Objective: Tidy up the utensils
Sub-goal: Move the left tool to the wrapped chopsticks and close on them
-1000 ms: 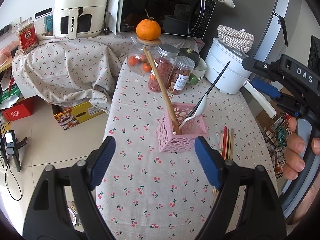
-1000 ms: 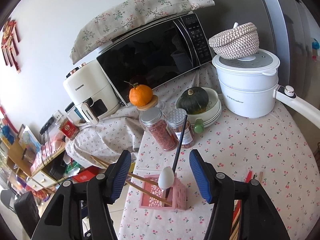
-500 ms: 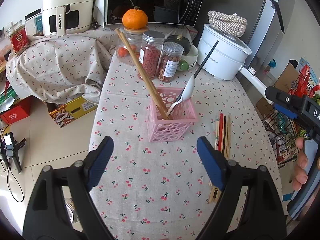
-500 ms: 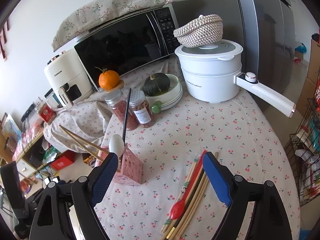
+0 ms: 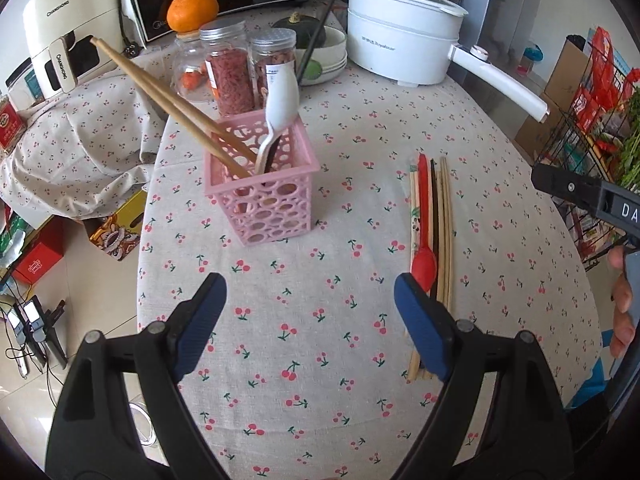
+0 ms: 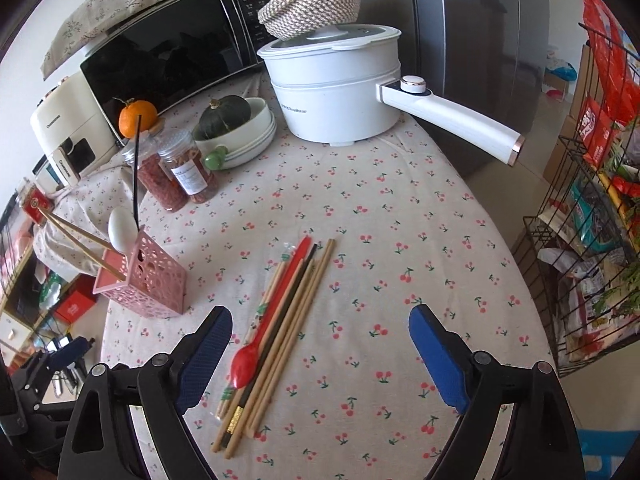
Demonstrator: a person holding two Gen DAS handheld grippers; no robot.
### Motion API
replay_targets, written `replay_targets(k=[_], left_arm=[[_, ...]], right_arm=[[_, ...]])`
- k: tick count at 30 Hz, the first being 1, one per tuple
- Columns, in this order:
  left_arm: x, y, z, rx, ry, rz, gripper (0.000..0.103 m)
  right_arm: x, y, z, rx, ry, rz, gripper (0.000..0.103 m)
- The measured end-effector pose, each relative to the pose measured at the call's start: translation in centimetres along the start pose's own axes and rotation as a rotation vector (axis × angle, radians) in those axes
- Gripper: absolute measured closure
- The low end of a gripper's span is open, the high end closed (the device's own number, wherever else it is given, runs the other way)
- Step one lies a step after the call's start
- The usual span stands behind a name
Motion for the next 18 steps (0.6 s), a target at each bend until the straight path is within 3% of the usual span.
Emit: replay_targets(k=[5,10,14,18], left_arm=[[4.0,0.1,1.6,-0.073,0.018,0.07,0.017],[7.5,-1.4,3.2,-0.1,0.041,0.125,0.018],[9.1,-3.4,5.4,-0.154,0.115,0.082,0.037],[9.7,-4.8,7.9,-0.203,0.126,0.046,0.058]], right_arm=[[2.4,1.2,1.1,-0.097,0.01,0.004,0.012],[4.4,1.4,1.6,-0.131,0.023,0.015,0.012],[5.6,1.6,2.5,-0.167,0.012,0.05,0.012],[5.9,1.5,2.8,-0.198,-0.03,0.092,0.012]])
Point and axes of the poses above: each gripper's, at about its wrist camera, not at the fingertips, and z roughly the way its jaws point, x to its right, y to its underside, the point moved 10 cm from there along z, roughly the way its jaws point, and after that the axes turned 6 degrees about -x, right-handed, at the moved point
